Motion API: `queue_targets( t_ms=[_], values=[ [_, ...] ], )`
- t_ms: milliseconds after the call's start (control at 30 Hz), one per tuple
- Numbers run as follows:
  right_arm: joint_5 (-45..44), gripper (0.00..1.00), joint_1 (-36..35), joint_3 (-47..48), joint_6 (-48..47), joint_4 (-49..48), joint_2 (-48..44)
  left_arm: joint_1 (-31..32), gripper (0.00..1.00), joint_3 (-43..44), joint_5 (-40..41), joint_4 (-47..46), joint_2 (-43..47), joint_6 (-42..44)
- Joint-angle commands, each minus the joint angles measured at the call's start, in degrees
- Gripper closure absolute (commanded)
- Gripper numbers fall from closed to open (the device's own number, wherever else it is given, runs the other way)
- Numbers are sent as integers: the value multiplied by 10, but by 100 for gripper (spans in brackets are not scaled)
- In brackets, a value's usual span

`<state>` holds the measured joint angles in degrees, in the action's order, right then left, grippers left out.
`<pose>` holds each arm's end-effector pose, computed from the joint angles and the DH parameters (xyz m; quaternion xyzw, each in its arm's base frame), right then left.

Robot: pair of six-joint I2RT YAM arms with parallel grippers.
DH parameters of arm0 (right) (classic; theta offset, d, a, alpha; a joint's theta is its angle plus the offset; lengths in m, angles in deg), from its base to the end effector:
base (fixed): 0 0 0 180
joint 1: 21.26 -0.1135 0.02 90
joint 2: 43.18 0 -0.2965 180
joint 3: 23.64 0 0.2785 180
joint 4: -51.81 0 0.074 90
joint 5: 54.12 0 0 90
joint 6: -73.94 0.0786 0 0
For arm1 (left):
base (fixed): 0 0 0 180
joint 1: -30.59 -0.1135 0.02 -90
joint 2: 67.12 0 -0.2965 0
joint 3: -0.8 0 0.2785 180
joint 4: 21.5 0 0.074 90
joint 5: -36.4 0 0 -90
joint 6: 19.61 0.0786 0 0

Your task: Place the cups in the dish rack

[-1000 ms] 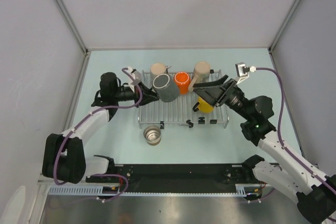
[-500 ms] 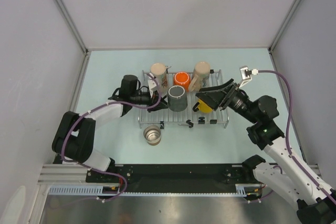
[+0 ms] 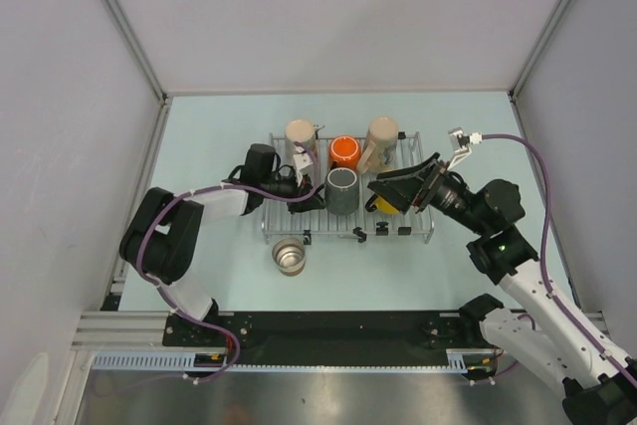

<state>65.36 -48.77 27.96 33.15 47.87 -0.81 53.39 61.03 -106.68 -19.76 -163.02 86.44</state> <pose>0.1724 0.1334 0.3904 -0.0827 0.6277 0.5942 0.4961 0.3195 -0.2025 0.1724 0.4534 0.6906 -0.4232 0.3720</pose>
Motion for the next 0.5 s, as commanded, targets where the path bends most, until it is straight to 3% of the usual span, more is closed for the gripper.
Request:
queue_targets(
  t_ms=[0,467],
  values=[
    [19,0,3,-8,-13,-18,3,12,100,42,-15,-59,-13,13],
    [38,0,3,-31,-18,-52,24,42,99,62,3,-59,-74,18]
  ],
)
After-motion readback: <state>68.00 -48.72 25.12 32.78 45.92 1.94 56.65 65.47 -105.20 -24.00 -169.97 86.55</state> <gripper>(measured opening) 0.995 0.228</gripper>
